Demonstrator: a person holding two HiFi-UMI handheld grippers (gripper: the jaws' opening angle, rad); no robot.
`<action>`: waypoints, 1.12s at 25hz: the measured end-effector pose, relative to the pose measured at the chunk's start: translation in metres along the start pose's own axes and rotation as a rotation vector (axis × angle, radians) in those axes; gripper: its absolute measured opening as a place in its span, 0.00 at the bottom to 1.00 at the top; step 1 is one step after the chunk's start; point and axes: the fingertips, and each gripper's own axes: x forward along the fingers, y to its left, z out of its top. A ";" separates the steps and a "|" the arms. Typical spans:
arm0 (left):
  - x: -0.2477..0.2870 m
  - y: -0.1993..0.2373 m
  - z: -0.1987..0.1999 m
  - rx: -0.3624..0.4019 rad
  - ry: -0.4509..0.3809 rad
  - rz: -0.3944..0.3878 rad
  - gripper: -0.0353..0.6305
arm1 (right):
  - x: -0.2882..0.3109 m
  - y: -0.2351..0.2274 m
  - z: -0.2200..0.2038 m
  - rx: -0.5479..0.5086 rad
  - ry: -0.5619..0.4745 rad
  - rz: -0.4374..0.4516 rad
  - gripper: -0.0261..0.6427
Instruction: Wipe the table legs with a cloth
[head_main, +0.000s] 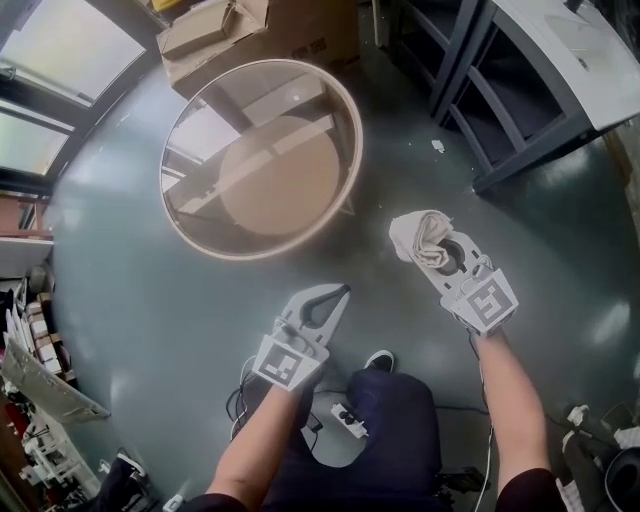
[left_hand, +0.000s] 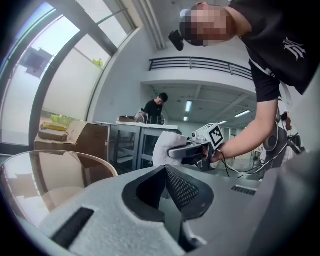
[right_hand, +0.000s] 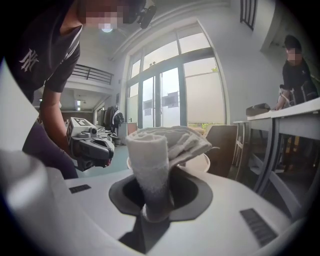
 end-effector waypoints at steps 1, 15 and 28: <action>0.002 0.006 -0.011 -0.002 -0.018 0.005 0.06 | 0.010 -0.002 -0.009 -0.002 -0.002 0.001 0.15; 0.049 0.063 -0.157 0.054 -0.138 0.085 0.06 | 0.134 -0.028 -0.148 -0.074 -0.075 0.071 0.15; 0.064 0.091 -0.211 0.178 -0.190 0.126 0.06 | 0.204 -0.034 -0.192 -0.151 -0.166 0.108 0.15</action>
